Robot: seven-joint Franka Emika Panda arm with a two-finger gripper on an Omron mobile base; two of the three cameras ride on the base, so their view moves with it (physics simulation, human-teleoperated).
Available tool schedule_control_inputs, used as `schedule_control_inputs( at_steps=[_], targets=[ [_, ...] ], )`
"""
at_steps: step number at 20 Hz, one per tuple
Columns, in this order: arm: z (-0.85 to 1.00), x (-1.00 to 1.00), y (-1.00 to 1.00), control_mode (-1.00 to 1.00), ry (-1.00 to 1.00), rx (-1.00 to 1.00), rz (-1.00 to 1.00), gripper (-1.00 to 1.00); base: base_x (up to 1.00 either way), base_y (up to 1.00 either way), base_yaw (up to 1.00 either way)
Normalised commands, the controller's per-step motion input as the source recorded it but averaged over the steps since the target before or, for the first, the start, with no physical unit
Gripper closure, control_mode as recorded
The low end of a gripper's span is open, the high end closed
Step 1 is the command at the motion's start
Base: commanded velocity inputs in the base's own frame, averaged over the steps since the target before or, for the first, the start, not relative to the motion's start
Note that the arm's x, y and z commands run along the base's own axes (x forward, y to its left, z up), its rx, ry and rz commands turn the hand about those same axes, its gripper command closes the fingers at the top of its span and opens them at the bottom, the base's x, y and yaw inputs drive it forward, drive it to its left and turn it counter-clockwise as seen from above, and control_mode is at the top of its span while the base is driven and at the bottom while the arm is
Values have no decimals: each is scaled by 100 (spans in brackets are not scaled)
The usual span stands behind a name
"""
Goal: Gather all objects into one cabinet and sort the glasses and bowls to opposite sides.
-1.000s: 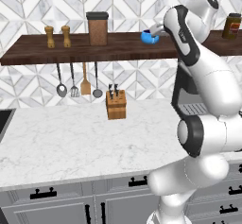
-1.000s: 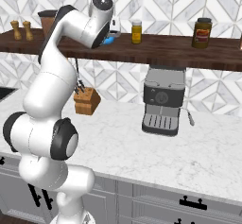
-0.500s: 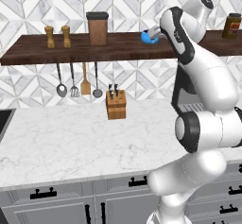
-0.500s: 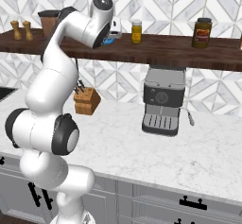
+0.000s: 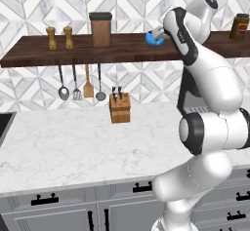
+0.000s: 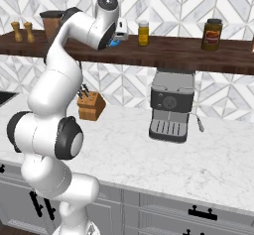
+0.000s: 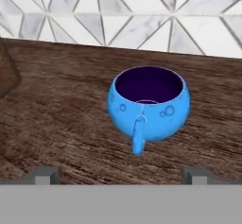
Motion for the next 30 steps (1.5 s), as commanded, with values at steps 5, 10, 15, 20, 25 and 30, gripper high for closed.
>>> schedule_control_inputs(
  at_steps=[5, 10, 15, 20, 25, 30],
  targets=[
    [-10, 4, 0, -100, 1, 0, -6, -100, 0, 0, 0],
    [-16, 8, 0, -100, 2, 0, -6, -100, 0, 0, 0],
    [-5, 19, 0, -100, 2, 0, -4, -100, 0, 0, 0],
    [-1, 30, 0, -100, 1, 0, -2, -100, 0, 0, 0],
    [0, 20, 0, -100, 0, 0, -1, -100, 0, 0, 0],
    [-1, 27, 0, -100, 0, 0, -1, -100, 0, 0, 0]
  ],
)
